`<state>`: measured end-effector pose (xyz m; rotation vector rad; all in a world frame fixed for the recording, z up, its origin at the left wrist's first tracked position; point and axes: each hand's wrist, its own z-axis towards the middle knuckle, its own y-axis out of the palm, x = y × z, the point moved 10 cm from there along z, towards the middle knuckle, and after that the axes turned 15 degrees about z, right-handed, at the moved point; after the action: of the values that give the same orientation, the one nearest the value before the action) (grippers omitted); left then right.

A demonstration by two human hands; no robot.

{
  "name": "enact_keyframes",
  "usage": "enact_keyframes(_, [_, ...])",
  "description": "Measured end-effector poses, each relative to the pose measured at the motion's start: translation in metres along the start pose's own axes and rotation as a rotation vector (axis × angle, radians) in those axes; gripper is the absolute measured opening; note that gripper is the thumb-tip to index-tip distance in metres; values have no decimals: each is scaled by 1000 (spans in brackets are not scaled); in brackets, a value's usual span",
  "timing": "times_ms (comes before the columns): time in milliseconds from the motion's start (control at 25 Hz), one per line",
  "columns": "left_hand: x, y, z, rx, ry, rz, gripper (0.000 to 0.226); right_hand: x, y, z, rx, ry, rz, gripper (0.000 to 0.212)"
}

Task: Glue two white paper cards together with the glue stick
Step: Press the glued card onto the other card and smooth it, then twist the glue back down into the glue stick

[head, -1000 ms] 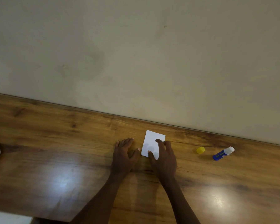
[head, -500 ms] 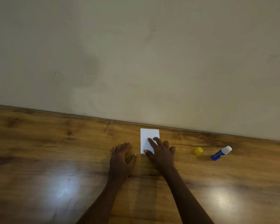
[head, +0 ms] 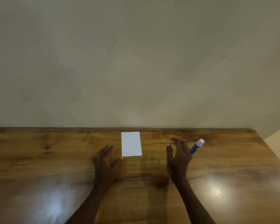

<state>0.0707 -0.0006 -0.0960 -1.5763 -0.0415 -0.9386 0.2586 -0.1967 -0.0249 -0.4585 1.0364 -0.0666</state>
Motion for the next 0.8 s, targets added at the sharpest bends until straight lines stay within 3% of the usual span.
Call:
enact_keyframes(160, [95,33,6,-64,185,-96,68,43,-76,21,262,172,33,56])
enact_keyframes(280, [167,82,4,-248,250,-240,73,75,-96,31,240,285,145,71])
enact_keyframes(520, [206,150,8,-388,252,-87,69,126,-62,44,-90,479,193,38])
enact_keyframes(800, [205,109,25,-327,284,-171,29,98,-56,47,-127,397,226,15])
